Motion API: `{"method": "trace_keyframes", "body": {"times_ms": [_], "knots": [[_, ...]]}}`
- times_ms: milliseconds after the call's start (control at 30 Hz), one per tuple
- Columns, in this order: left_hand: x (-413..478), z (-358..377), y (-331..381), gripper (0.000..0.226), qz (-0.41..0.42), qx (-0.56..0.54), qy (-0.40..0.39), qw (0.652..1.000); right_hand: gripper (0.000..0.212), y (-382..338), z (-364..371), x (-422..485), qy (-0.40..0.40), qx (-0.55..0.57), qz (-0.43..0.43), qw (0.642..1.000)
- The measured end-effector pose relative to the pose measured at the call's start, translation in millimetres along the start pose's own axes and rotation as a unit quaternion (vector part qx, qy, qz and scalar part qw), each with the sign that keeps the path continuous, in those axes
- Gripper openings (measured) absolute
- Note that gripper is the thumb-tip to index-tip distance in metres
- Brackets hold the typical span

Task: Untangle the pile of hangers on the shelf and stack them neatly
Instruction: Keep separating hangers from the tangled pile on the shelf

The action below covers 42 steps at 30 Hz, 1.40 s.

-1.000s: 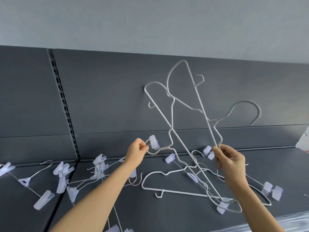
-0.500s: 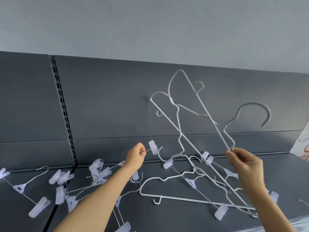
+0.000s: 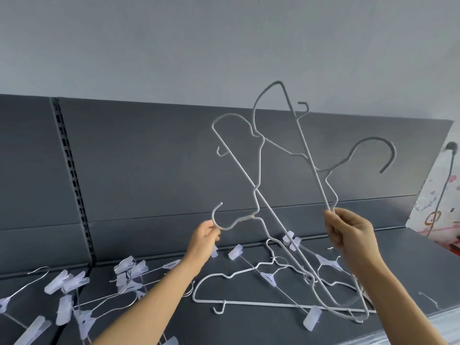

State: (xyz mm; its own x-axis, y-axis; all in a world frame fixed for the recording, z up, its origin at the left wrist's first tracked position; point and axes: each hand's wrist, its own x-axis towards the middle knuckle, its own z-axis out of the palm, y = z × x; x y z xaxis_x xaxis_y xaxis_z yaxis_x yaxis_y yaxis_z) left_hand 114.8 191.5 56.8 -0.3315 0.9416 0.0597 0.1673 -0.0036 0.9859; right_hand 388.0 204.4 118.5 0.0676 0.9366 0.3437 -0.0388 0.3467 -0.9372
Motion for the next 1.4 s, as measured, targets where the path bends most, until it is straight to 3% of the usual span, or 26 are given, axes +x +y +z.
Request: {"method": "trace_keyframes", "body": {"times_ms": [133, 233, 467, 800, 967, 1167, 1400], "knots": [[-16, -20, 13, 0.022, -0.059, -0.239, -0.009, 0.969, 0.027, 4, 13, 1, -0.011, 0.001, 0.057, 0.998], [-26, -36, 16, 0.022, -0.066, -0.287, 0.004, 0.956, 0.030, 15, 26, -2, -0.017, 0.003, 0.089, 0.996], [-40, -85, 1, 0.018, -0.029, -0.228, 0.062, 0.971, 0.020, 40, 46, -8, -0.048, -0.051, 0.152, 0.986], [-30, -144, 20, 0.018, 0.034, -0.059, 0.118, 0.991, 0.023, 54, 40, -3, -0.045, -0.325, 0.054, 0.943], [-17, -150, 54, 0.025, 0.077, 0.020, 0.157, 0.984, 0.013, 29, 30, 7, -0.078, -0.363, -0.005, 0.929], [-7, -142, 88, 0.025, 0.124, 0.046, 0.177, 0.975, 0.025, -2, 6, 21, -0.128, -0.460, -0.017, 0.878], [-2, -123, 94, 0.026, 0.124, 0.071, 0.175, 0.974, 0.034, -12, 9, 25, -0.171, -0.440, -0.097, 0.877]]}}
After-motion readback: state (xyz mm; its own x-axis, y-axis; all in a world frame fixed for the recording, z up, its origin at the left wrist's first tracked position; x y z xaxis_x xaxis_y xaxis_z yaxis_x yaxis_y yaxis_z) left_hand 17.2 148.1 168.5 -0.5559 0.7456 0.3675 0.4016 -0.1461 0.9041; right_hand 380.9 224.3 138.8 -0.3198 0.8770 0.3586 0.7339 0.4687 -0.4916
